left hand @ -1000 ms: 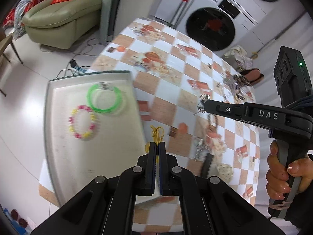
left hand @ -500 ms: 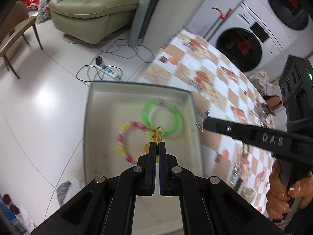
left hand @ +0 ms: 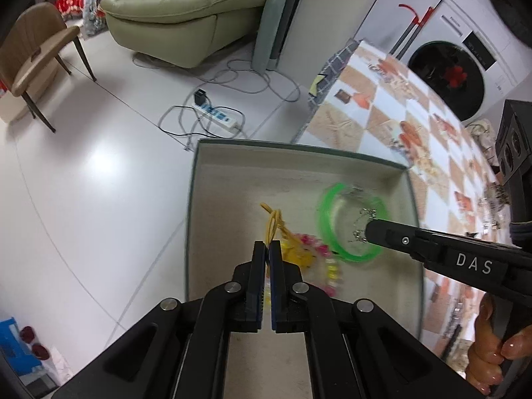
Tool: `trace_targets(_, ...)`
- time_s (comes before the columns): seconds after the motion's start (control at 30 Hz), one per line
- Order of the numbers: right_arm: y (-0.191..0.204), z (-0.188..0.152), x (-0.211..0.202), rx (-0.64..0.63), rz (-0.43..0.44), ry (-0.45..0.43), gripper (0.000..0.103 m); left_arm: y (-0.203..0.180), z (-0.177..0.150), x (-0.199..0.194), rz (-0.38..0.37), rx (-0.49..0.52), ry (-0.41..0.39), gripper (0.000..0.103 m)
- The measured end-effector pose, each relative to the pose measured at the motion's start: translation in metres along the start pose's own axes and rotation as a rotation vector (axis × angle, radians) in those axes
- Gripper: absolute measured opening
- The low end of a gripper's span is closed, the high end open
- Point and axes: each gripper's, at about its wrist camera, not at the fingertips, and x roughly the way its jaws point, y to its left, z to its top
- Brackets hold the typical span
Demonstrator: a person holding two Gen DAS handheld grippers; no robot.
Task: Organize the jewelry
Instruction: 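Carry both items into the tray and open both tools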
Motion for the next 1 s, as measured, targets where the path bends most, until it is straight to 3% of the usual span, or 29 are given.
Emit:
trace_targets(0.4, -0.017, 0.006, 0.022, 0.031, -0.02, 0.037, 0.002, -0.006, -0.003, 0.006, 0.097, 0.046, 0.019, 0.007)
trace_targets(0.57, -0.02, 0.009, 0.019, 0.045, -0.012, 0.037, 0.019, -0.011, -0.002, 0.003, 0.097, 0.062, 0.02, 0.007)
trace_targets(0.63, -0.022, 0.008, 0.008, 0.053, 0.006, 0.014, 0.033, -0.015, -0.001, 0.0, 0.09, 0.076, 0.017, 0.007)
trace_targets(1.0, -0.042, -0.018, -0.058, 0.148, 0.02, -0.105, 0.037, -0.029, -0.001, -0.011, 0.101, 0.119, 0.021, 0.008)
